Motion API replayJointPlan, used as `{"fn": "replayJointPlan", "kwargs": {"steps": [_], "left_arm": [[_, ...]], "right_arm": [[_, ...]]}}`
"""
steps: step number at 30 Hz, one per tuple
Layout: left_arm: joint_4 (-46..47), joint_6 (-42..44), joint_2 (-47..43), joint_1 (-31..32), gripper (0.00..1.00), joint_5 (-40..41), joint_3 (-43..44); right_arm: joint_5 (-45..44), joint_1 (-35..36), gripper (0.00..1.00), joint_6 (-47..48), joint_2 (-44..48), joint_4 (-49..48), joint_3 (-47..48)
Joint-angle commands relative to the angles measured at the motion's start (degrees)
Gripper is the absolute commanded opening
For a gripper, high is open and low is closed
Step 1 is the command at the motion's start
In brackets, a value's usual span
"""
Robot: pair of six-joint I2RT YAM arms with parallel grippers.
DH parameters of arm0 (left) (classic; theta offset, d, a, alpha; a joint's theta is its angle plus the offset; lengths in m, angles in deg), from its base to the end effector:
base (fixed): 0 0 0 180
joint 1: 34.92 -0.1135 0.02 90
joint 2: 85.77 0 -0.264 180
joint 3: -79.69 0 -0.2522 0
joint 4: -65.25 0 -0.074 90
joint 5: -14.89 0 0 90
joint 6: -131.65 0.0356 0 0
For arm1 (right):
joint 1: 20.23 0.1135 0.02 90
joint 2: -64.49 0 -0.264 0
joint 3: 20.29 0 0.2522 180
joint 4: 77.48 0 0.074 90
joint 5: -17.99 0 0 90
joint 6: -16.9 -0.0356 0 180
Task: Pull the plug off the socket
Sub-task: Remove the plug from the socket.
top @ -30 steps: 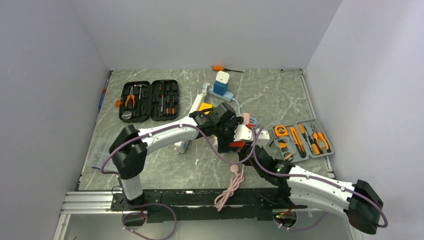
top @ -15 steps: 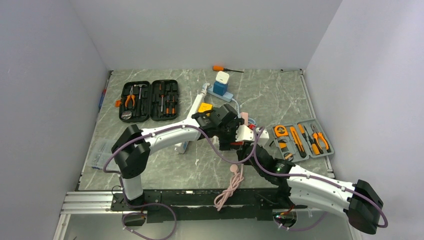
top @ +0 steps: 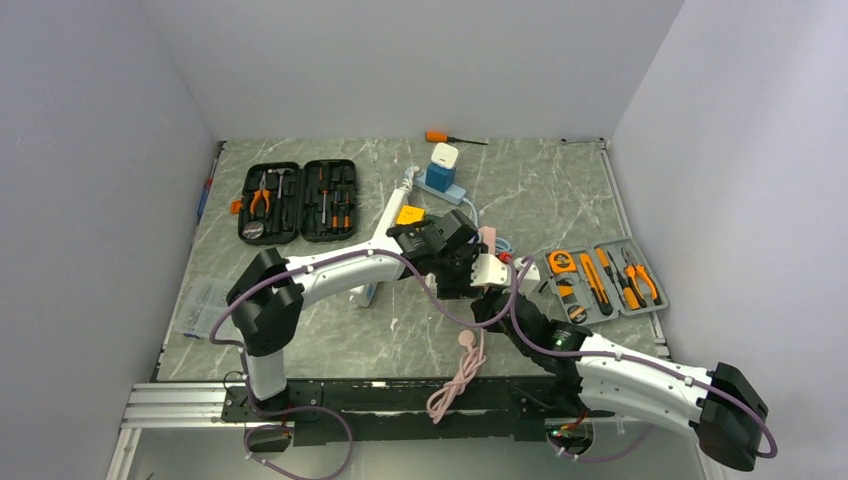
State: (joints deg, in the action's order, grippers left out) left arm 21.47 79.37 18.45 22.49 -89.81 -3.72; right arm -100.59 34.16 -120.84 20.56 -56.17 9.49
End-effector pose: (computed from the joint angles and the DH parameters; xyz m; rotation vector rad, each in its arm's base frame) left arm 0.2092 -0.3440 0.2512 1.9075 1.5920 -0.4640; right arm 0.1071 0.1203 0.1739 0.1557 2.1427 0.5131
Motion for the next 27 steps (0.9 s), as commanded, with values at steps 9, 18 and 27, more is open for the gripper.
{"fn": "replayJointPlan", "kwargs": {"steps": [9,18,27], "left_arm": [[-7.4,2.7,-12.0,-5.1,0.03,8.2,-7.0],[-8.5,3.1,-17.0,-8.6,0.03,10.3,-12.0],[-12.3,7.4,-14.3,-12.9,0.02,8.6,-9.4]], "right_arm": [[-6.9,-3.4,0.0,-4.2,-2.2,7.1,3.3],[-9.4,-4.6,0.0,-4.7,-7.0,10.9,6.1],[-12.4,-4.6,0.0,-9.5,-10.5,19.3,9.5]]}}
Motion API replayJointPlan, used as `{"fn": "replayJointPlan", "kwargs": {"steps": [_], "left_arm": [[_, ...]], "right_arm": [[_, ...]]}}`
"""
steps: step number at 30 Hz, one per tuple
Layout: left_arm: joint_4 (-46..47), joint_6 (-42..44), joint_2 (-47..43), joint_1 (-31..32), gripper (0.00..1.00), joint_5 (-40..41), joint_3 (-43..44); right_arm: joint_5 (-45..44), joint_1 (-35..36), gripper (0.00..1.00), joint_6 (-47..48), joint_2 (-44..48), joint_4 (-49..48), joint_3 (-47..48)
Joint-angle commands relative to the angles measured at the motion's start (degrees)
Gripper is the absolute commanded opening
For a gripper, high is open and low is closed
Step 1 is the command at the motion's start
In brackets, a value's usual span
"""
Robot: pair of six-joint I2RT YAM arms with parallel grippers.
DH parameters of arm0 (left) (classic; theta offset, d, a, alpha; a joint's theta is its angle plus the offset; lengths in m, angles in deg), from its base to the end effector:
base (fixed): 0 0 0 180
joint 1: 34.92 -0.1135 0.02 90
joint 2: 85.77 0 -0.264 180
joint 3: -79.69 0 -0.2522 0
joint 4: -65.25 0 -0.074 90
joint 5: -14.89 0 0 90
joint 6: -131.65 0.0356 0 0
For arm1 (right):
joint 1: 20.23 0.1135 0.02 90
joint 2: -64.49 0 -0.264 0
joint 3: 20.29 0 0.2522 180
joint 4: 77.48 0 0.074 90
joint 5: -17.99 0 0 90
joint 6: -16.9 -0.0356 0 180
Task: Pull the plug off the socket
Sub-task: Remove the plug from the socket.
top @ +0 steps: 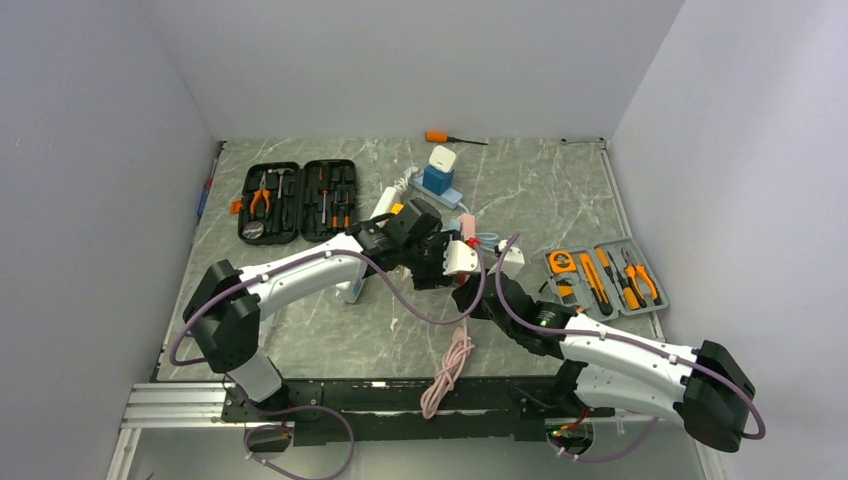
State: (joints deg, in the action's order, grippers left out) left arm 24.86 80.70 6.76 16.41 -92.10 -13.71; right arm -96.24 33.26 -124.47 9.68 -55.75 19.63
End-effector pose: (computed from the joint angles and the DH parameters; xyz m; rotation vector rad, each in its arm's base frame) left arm 0.2150 -0.2853 0.2730 1.7864 1.5740 -0.4548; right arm 0.1290 0.1497 0.2009 0.1961 2.1972 0.5869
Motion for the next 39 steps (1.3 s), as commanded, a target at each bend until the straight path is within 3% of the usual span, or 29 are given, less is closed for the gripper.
{"fn": "replayJointPlan", "kwargs": {"steps": [1,4,11,24,32,39], "left_arm": [[-15.8,6.8,-2.9,-7.4,0.02,10.8,-0.1],[-16.0,8.7,-3.8,-9.3,0.02,10.5,-2.7],[-15.0,16.5,-4.6,-11.8,0.02,9.9,-6.6],[-15.6,19.2,7.8,-12.5,0.01,12.0,9.6],[-13.7,19.6,7.4,-11.9,0.01,15.4,7.1],[-13.2,18.9,4.4,-11.3,0.01,19.4,6.0]], "right_arm": [[-16.8,-3.7,0.0,-6.9,0.8,20.4,-0.3],[-17.1,-3.6,0.0,-9.6,2.3,24.5,0.5],[-15.9,-3.6,0.0,-6.7,1.4,21.9,-0.4],[-11.7,1.2,0.0,-1.7,-1.8,15.2,-1.2],[-11.8,3.5,0.0,-6.9,-3.1,16.8,-1.9],[-12.0,3.5,0.0,-12.2,-15.3,23.3,3.5]]}}
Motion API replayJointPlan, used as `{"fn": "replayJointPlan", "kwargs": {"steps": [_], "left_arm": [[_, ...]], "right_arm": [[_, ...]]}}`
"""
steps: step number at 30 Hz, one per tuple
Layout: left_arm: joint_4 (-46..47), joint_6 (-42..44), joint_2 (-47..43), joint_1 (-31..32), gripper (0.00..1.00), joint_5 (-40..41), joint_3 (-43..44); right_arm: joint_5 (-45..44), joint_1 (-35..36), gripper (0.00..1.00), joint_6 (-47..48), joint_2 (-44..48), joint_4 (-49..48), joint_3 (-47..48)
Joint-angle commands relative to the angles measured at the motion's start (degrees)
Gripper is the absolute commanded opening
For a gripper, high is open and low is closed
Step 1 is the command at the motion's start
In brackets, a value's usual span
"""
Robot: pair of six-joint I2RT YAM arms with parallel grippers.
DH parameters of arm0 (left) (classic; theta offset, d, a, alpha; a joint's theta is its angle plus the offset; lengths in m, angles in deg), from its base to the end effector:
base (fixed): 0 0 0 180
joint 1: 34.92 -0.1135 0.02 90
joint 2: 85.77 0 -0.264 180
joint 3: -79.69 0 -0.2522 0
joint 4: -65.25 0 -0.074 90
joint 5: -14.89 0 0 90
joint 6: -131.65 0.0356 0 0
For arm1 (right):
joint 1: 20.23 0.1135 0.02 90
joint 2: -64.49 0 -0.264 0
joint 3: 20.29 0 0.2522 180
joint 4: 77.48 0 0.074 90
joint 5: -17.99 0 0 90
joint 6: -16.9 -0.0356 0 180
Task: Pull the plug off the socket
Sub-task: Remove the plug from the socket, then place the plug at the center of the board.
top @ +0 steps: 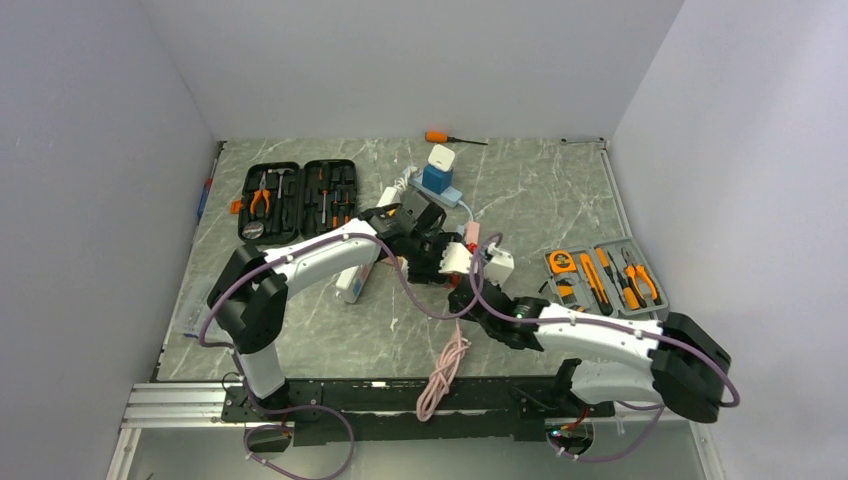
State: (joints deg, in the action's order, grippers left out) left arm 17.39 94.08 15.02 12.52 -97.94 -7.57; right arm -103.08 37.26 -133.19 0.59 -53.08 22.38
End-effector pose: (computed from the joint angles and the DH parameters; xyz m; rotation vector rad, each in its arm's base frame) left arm 0.2462 -0.2885 0.2491 2.0077 1.4868 -0.4697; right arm 0.1294 0.1689 0.1846 0.3069 2.2499 0.4619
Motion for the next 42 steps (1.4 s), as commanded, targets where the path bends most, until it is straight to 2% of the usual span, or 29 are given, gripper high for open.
{"fn": "replayJointPlan", "kwargs": {"steps": [1,6,11,14,17,22,34,38,42], "left_arm": [[-6.3,5.4,-4.3,-6.9,0.01,25.4,0.1],[-7.4,7.0,-7.7,-5.2,0.0,25.1,-1.9],[-6.3,8.8,-9.5,-7.5,0.0,25.1,-5.2],[-7.7,6.1,-9.2,-7.4,0.0,23.6,-3.2],[-9.9,0.4,-9.1,-5.9,0.0,21.3,0.1],[-14.3,-17.3,-9.0,-4.4,0.0,16.9,4.0],[-6.3,-55.2,-13.9,-4.9,0.0,6.5,-13.1],[-4.8,-61.7,-13.0,-5.6,0.01,7.0,-14.9],[-2.6,-66.6,-11.3,-5.9,0.12,5.3,-15.8]], "right_arm": [[-5.0,-0.5,0.0,-3.8,-8.0,20.4,1.2],[-4.1,-0.5,0.0,-4.4,-10.2,18.3,0.3],[-3.7,-0.5,0.0,-5.7,-3.4,17.9,-3.1],[-3.5,-0.5,0.0,-4.4,-1.6,16.5,-3.7],[-4.0,-0.6,0.0,-3.0,-2.3,16.2,-2.1],[-4.4,-1.9,0.0,-1.6,-3.2,15.3,-0.2],[-6.2,-4.3,0.0,-1.0,3.3,16.7,0.3],[-6.5,-4.3,0.0,-1.5,3.4,16.4,0.2],[-5.4,-4.3,0.0,-1.3,1.5,14.5,0.0]]}}
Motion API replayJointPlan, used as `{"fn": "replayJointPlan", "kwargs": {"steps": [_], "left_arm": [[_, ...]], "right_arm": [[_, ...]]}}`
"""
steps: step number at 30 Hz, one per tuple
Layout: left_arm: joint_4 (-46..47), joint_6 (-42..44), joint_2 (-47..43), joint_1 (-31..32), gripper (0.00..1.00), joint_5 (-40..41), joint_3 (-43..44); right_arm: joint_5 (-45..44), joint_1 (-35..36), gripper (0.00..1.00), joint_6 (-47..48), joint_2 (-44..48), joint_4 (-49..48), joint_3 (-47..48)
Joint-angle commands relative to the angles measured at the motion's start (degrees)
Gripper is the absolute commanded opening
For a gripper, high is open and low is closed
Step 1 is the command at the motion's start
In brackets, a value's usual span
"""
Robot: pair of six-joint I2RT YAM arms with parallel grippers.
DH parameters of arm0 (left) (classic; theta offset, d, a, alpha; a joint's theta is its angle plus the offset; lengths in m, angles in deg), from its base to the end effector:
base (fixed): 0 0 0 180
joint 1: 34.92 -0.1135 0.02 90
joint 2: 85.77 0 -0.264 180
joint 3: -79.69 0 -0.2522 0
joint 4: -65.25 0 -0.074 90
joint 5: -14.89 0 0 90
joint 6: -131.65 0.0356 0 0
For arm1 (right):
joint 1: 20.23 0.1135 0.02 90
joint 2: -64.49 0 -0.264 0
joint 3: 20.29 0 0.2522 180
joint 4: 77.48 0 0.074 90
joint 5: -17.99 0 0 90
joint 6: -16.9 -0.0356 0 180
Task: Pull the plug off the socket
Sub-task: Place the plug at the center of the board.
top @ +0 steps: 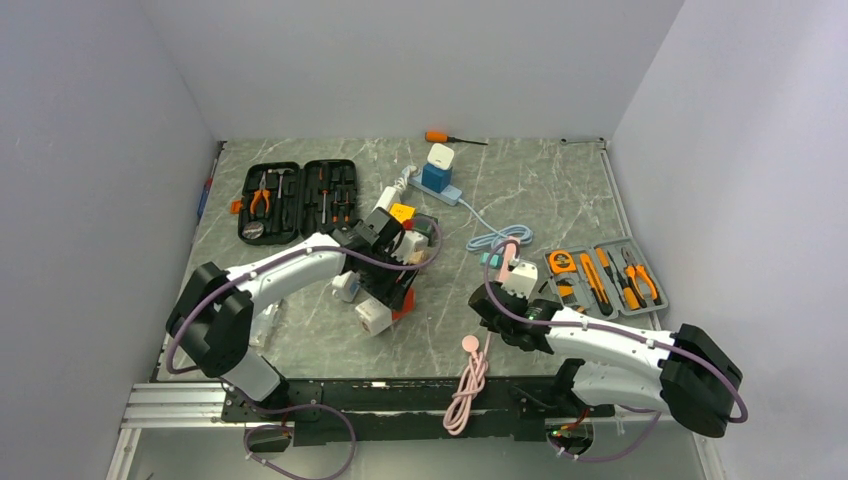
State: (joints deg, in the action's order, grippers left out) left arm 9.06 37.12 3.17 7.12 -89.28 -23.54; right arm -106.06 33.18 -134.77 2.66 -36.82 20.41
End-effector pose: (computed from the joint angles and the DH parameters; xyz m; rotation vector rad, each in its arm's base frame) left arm 0.2182 -0.2085 0.2234 0.9780 2.6703 -0.5394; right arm 0.1230 0.1323 0.1641 0.3548 2.3659 0.1137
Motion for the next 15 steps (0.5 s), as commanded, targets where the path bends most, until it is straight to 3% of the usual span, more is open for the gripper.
{"fn": "replayJointPlan", "kwargs": {"steps": [1,3,5,8,15], "left_arm": [[6.7,-10.6,0.9,-0.6,0.19,-4.0,-0.4],[9.5,-12.0,1.3,-0.6,0.39,-6.1,-2.4],[11.9,-12.8,1.2,-0.6,0.69,-7.2,-4.5],[13.4,-12.7,0.8,-0.6,0.98,-6.7,-6.2],[11.0,-9.1,-2.0,-0.6,0.99,-8.4,-3.8]], "right_arm": [[-2.2,-0.2,0.0,0.2,-1.1,-2.1,2.1],[-2.4,-0.2,0.0,0.3,-2.1,-2.3,2.5],[-2.6,-0.2,0.0,0.4,-2.3,-2.1,3.0],[-3.1,-0.2,0.0,0.8,-1.9,-1.9,3.1],[-2.3,-0.2,0.0,0.9,-0.9,-2.1,3.0]]}}
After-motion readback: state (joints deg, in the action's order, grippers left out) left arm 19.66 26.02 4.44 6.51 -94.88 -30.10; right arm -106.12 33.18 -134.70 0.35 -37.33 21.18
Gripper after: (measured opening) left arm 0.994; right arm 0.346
